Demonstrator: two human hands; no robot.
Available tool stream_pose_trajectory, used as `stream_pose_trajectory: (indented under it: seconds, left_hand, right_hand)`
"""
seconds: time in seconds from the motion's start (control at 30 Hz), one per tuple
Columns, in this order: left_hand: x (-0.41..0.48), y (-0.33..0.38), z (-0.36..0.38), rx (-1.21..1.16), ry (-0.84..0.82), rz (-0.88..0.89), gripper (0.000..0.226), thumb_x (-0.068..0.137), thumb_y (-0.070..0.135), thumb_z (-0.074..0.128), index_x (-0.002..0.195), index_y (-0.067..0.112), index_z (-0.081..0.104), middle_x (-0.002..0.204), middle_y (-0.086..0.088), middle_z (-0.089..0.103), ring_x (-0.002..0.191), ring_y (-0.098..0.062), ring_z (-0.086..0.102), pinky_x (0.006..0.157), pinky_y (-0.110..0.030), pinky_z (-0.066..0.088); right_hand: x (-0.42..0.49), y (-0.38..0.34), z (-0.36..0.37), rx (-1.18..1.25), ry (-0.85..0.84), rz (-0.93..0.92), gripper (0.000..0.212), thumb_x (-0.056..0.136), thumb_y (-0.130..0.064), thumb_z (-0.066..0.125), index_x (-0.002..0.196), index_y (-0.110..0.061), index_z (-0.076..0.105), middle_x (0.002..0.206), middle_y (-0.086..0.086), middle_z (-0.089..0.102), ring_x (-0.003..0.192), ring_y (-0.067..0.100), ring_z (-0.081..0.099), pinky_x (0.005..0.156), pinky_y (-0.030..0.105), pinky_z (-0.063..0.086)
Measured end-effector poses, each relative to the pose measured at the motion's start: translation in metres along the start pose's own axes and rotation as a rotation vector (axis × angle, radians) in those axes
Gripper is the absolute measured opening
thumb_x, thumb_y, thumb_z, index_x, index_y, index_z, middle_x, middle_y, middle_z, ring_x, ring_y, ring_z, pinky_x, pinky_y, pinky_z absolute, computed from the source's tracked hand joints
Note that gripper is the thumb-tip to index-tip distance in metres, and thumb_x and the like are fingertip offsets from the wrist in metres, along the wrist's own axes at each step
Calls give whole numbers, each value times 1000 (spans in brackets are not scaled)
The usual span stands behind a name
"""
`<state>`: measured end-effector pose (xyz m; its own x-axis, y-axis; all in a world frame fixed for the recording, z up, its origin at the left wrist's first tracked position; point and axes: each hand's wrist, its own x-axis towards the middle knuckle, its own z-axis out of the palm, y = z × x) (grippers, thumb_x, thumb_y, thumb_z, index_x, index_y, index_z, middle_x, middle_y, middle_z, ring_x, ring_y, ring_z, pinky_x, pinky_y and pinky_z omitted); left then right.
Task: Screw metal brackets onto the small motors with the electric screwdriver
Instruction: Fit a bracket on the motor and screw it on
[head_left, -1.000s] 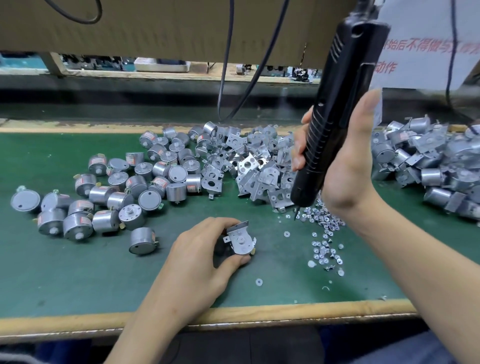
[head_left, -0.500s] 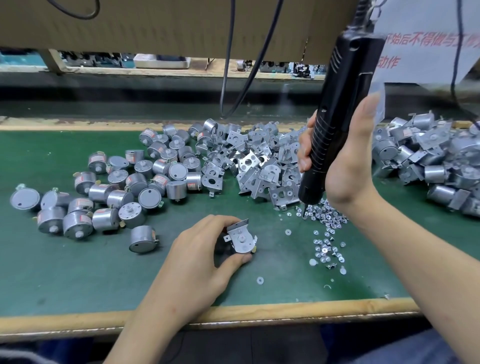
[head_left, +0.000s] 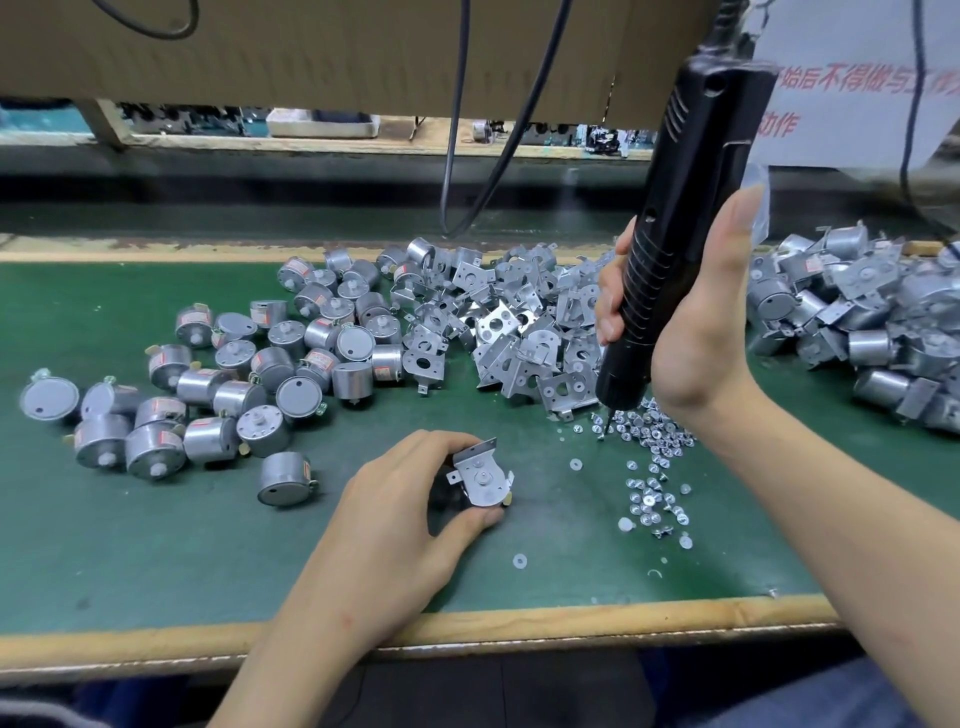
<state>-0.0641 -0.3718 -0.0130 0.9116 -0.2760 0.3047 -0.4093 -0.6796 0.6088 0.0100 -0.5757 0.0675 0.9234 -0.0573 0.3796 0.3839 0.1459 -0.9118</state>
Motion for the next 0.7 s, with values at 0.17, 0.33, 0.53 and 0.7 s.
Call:
stream_pose_trajectory:
  seconds: [0.17,0.33,0.53,0.7]
  left_hand:
    - [-1,0,0,-1,2,3,42,75,30,84,112,28,63,86,31,52,78,18,49,70,1,33]
    - [-1,0,0,3,1,4,41,76,31,84,112,28,62,89,28,54,78,17,49,70,0,33]
    - [0,0,0,8,0,0,42,76,32,84,112,28,63,86,30,51,78,17,49,70,0,33]
    - [0,0,-1,1,3,3,42,76,30,84,113,27,63,82,32,48,78,17,49,70,0,33]
  right_hand:
    - [-2,1,4,32,-25,12,75,57,-98,47,71,-26,62,60,5,53,48,23,46,50,30,40]
    - [-3,4,4,40,-18,21,78,57,-98,48,72,-23,61,60,5,53,48,24,45,51,30,40]
    - [-2,6,4,61,-23,16,77,59,-98,48,73,-23,60,60,5,52,47,24,45,51,30,40]
    - [-3,8,6,90,-24,30,79,58,-97,49,74,-21,60,60,6,51,47,23,45,51,30,38]
